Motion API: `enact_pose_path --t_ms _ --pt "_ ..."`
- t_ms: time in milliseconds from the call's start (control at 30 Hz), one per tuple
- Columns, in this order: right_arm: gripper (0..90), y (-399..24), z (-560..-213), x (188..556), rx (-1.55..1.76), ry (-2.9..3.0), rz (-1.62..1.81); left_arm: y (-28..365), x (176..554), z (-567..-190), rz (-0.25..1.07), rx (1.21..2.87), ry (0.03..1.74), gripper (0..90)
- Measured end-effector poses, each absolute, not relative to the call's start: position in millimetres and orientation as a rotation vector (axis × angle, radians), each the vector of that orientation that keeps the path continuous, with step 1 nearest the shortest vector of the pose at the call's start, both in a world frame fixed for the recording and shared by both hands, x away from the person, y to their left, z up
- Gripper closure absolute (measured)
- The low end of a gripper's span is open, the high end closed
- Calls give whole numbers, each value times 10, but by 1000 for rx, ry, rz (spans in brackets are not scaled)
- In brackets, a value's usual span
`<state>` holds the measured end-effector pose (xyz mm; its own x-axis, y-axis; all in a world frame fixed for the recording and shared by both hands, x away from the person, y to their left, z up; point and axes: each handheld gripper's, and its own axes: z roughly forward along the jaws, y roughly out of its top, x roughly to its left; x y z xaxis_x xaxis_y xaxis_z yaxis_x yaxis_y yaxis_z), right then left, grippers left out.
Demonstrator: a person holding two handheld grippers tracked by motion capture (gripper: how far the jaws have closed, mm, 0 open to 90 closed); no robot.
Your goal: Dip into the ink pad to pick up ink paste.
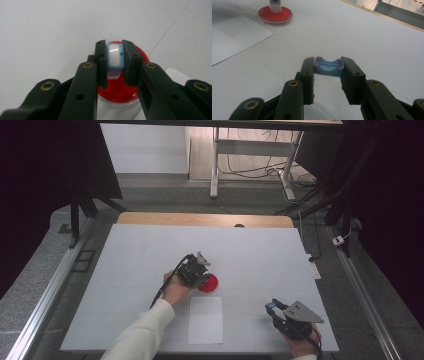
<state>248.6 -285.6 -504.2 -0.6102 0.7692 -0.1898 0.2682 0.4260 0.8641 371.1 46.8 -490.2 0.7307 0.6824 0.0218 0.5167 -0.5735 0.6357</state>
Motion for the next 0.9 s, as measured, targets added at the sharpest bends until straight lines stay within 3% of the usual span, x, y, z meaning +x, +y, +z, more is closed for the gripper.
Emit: enact_pose_path --t_ms 900 --pt "639 -2850 -5049 2490 871 2110 1127 484 3725 -4915 341 2314 887 764"
